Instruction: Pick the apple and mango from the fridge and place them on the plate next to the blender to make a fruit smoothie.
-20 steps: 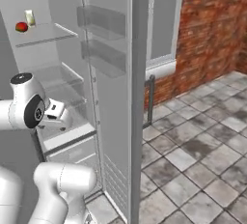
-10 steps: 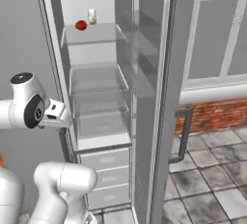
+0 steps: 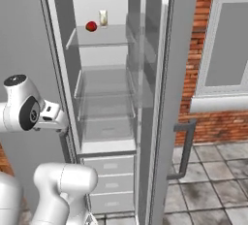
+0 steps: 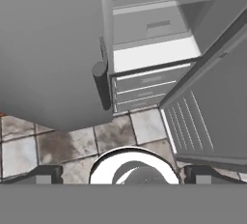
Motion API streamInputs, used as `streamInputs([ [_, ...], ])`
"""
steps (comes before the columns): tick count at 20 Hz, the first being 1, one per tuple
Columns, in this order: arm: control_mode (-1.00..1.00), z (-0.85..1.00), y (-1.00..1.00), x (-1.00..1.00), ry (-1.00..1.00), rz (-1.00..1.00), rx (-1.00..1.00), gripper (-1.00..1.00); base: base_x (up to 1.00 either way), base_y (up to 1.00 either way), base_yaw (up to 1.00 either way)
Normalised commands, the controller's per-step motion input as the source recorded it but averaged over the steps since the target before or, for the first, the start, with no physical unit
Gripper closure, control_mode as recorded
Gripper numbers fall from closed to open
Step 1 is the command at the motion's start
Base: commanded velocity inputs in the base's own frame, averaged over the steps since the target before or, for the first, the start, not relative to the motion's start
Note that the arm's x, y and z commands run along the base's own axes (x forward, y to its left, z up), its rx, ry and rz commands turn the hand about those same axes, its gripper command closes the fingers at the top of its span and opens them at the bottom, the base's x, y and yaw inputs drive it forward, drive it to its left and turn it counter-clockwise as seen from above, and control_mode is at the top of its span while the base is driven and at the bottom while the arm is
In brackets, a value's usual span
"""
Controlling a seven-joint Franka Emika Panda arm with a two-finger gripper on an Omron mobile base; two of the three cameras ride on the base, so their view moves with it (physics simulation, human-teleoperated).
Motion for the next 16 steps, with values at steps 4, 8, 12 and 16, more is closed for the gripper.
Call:
streamInputs([
  [4,1.0,0.0,0.0,0.0,0.0,0.0,0.0,-1.0,0.56,-0.48,0.03],
  [8,1.0,0.0,0.0,0.0,0.0,0.0,0.0,-1.0,0.56,-0.04,0.0],
  [12,1.0,0.0,0.0,0.0,0.0,0.0,0.0,-1.0,0.52,0.0,0.01],
  [16,1.0,0.0,0.0,0.0,0.0,0.0,0.0,-1.0,0.54,-0.03,0.04],
])
